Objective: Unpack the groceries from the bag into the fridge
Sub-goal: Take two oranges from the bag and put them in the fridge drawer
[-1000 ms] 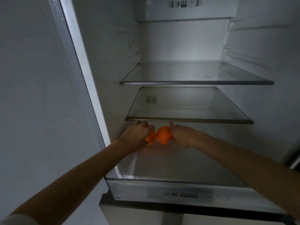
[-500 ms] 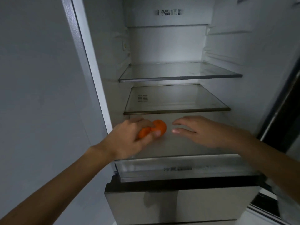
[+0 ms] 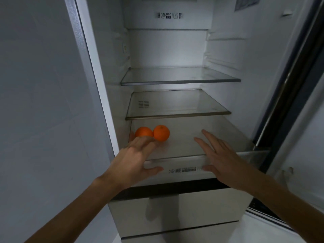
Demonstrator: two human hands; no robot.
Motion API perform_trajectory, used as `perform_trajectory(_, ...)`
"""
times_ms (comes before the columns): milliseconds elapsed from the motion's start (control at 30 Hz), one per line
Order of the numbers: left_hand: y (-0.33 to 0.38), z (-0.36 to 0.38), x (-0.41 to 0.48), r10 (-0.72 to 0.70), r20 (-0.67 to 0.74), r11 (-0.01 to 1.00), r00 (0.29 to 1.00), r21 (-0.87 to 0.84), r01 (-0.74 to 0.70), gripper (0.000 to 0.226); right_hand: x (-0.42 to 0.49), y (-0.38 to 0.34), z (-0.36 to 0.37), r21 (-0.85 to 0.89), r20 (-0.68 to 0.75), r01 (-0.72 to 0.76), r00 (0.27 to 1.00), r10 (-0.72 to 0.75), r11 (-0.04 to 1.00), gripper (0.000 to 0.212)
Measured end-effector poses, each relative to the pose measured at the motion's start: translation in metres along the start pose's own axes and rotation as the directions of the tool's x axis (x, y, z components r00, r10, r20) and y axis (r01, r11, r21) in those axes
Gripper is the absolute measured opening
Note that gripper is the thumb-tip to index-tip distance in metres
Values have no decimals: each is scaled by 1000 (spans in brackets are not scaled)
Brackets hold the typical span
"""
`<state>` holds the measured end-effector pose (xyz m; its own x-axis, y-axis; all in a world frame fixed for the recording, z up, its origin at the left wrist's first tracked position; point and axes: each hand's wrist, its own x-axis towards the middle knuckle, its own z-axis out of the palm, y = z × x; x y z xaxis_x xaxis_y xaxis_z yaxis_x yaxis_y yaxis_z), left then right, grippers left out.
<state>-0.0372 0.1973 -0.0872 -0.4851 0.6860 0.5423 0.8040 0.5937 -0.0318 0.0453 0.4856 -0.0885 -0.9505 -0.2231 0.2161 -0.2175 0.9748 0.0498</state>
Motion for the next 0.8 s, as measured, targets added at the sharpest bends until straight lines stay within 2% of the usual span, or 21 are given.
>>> perform_trajectory(233, -15, 6, 10, -85, 103, 996, 991, 5, 85, 72, 14, 5, 4, 14, -63, 40, 997, -39, 999, 80)
perform_trajectory(500, -14, 8, 11, -75, 144, 997, 987, -2, 77, 65, 14, 11, 16, 64, -75, 41, 996, -37, 997, 71)
perform_trajectory(700, -11, 4, 12, -46, 188, 989, 981, -132, 72, 64, 6, -3, 8, 212, -107, -50, 992, 74, 976, 59)
perform_trajectory(800, -10, 0, 10, 55, 136, 965, 989, -261, -18, 54, -14, -26, 6, 206, -186, -134, 967, 173, 969, 58)
